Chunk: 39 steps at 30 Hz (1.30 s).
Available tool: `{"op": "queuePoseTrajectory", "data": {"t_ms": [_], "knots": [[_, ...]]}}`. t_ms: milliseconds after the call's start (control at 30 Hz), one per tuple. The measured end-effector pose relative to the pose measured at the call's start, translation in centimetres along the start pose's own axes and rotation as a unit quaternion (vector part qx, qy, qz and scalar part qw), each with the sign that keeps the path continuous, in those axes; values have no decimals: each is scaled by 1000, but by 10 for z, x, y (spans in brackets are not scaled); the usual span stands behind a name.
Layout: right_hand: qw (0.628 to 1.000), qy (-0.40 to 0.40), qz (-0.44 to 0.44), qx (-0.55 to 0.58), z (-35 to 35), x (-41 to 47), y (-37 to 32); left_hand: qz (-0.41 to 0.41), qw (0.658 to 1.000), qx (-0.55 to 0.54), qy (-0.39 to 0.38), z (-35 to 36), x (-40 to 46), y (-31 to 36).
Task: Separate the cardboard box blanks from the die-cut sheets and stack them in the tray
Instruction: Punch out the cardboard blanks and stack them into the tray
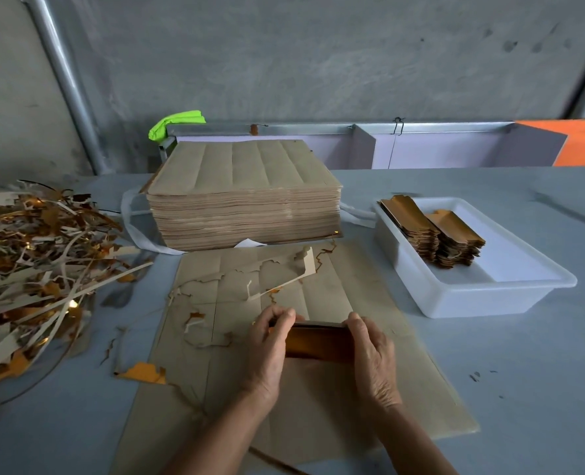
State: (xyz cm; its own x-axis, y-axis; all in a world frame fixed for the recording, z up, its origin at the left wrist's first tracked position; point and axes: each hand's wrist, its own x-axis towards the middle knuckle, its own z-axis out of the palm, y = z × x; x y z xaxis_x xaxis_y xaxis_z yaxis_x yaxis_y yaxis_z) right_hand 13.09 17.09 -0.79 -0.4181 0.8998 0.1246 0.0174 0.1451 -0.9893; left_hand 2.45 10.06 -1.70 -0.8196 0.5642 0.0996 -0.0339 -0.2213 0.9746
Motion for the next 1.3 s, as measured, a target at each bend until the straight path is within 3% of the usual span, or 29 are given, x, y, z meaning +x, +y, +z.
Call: {"op": "queuePoseTrajectory", "data": {"t_ms": [167, 433, 600, 733, 933, 1133, 1300], "knots": [[1000, 6, -16, -1, 2, 4, 1, 11, 1000, -3, -18, -4, -3, -3], [1000, 3, 2, 0, 4, 6, -3, -35, 986, 83, -142, -21, -1, -5], [997, -46, 54, 38, 0, 21, -21, -41, 998, 41, -33, -15, 5, 2], [993, 16, 98, 71, -8, 35, -29, -139, 985, -63, 85, -6, 12, 16], [979, -76, 164, 95, 15, 9, -27, -184, 963, -177, 89, 19, -1, 31], [990, -29, 127, 45, 10, 20, -34, -186, 981, -31, 38, 18, 0, 34], [994, -61, 86, -29, 1, 28, -36, -153, 982, 104, -35, 26, 15, 45]]}}
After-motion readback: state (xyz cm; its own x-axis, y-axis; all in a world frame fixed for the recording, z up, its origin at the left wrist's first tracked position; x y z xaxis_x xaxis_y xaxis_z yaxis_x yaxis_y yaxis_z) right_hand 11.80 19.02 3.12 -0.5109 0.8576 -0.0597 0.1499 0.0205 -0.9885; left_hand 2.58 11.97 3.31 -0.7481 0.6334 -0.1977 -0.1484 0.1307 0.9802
